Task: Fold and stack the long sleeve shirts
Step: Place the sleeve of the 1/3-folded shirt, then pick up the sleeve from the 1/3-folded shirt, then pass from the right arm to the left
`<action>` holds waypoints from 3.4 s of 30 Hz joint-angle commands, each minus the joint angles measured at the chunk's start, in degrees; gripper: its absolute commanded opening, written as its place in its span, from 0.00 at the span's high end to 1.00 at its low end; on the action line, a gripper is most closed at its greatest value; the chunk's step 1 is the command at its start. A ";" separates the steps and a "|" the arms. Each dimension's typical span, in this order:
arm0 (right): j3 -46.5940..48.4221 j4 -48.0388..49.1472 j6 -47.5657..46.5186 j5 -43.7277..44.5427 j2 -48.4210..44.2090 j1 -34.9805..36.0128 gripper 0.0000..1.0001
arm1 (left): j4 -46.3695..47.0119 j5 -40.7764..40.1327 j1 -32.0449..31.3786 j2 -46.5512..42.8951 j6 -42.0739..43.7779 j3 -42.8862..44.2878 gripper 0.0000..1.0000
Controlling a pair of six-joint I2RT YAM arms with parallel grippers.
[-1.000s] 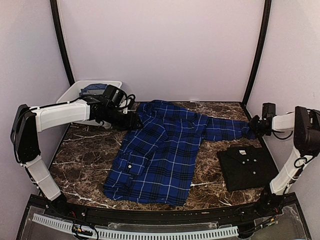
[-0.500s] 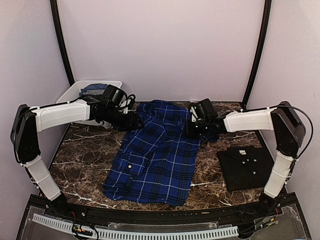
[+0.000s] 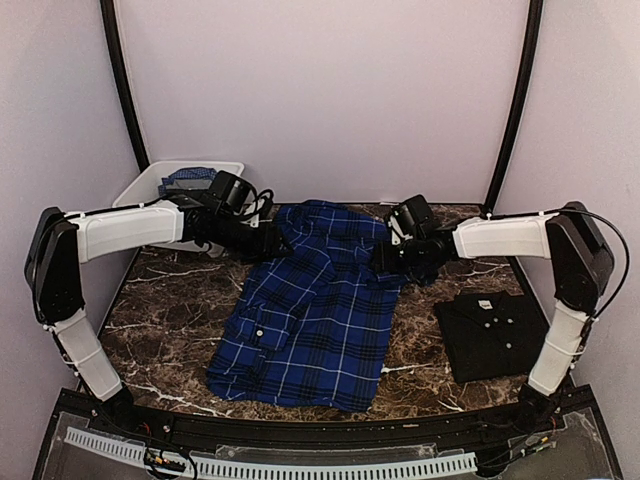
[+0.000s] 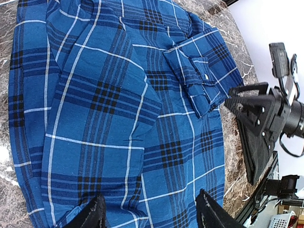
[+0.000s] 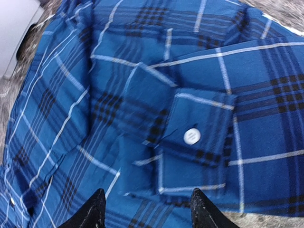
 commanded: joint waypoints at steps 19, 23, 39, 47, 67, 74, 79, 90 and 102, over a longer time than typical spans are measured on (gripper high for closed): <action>10.35 -7.58 5.97 6.16 13.92 -2.07 0.48 | 0.09 0.83 -0.41 0.26 -0.62 0.21 0.37; 10.46 -7.51 5.74 6.34 13.41 -1.64 0.63 | 0.48 0.98 -0.49 0.04 -0.86 -0.10 0.37; 18.21 -6.10 0.31 5.20 9.49 6.08 1.00 | 7.59 8.29 -0.67 1.49 -6.39 -3.02 0.37; 16.57 1.10 -2.03 -1.96 8.63 11.27 1.00 | 22.63 15.16 -0.67 7.66 -20.71 -4.67 0.34; 14.40 7.84 -0.98 -9.63 13.99 12.11 0.93 | 38.65 9.08 -1.02 17.06 -30.23 -5.15 0.26; 12.32 9.98 -0.15 -13.81 12.66 12.06 0.74 | 38.42 8.33 -1.11 18.70 -29.32 -5.02 0.21; 10.64 8.49 -0.50 -12.97 9.06 12.06 0.63 | 34.28 6.83 -1.15 19.16 -27.95 -4.80 0.21; 6.81 7.40 0.67 -11.18 2.90 10.70 0.44 | 32.28 7.01 -1.27 19.43 -27.22 -4.81 0.23; 4.38 8.53 6.13 -9.21 4.68 6.48 0.69 | 44.19 7.65 -1.29 12.47 -28.50 -13.06 0.19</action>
